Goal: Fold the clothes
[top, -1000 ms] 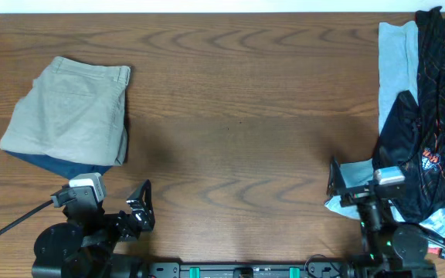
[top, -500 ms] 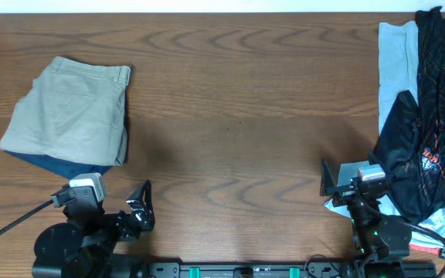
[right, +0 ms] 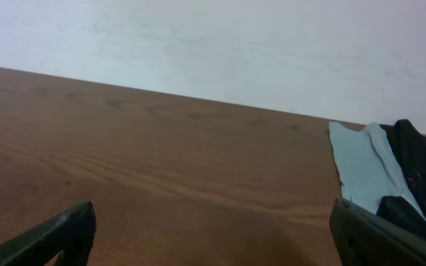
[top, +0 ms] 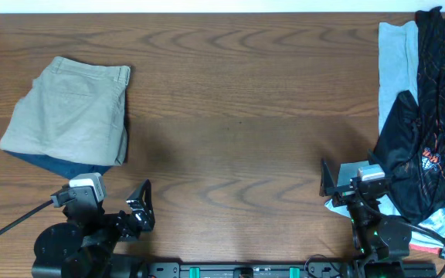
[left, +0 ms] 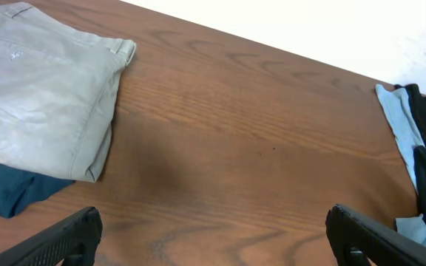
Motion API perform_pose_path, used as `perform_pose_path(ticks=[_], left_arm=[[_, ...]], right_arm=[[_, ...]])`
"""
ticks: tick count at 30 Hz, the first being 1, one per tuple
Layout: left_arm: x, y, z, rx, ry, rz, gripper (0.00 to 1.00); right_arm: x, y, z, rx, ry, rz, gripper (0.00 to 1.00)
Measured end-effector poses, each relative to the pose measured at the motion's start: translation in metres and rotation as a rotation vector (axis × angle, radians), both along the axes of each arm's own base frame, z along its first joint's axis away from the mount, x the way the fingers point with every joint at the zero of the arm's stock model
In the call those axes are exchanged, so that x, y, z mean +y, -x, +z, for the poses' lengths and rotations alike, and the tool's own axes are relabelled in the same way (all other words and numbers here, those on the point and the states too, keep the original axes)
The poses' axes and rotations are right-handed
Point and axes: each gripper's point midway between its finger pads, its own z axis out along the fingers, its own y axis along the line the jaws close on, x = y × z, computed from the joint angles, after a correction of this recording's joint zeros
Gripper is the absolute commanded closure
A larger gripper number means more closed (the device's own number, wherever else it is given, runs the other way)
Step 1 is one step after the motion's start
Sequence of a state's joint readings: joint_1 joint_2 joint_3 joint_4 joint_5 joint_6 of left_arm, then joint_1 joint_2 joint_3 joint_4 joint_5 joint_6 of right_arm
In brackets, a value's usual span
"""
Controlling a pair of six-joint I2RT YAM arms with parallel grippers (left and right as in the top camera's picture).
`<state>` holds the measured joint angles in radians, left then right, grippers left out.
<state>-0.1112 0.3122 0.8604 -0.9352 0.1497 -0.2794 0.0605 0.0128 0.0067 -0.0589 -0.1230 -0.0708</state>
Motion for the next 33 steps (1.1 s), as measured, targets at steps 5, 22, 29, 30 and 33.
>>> perform_pose_path(ticks=[5, 22, 29, 30, 33], left_arm=[[0.0, 0.0, 0.0, 0.0, 0.0, 0.0, 0.02], [0.016, 0.005, -0.019, 0.049, -0.045, 0.079, 0.02], [0.033, -0.008, -0.071, 0.043, -0.054, 0.177, 0.02], [0.034, -0.011, -0.077, 0.035, -0.054, 0.181, 0.02], [0.035, -0.023, -0.094, -0.019, -0.052, 0.19, 0.02]], right_arm=[[0.0, 0.0, 0.0, 0.0, 0.0, 0.0, 0.01], [0.0, 0.0, 0.0, 0.0, 0.0, 0.0, 0.01], [0.0, 0.0, 0.0, 0.001, 0.0, 0.0, 0.01], [0.0, 0.0, 0.0, 0.0, 0.0, 0.0, 0.01], [0.0, 0.0, 0.0, 0.001, 0.0, 0.0, 0.01]])
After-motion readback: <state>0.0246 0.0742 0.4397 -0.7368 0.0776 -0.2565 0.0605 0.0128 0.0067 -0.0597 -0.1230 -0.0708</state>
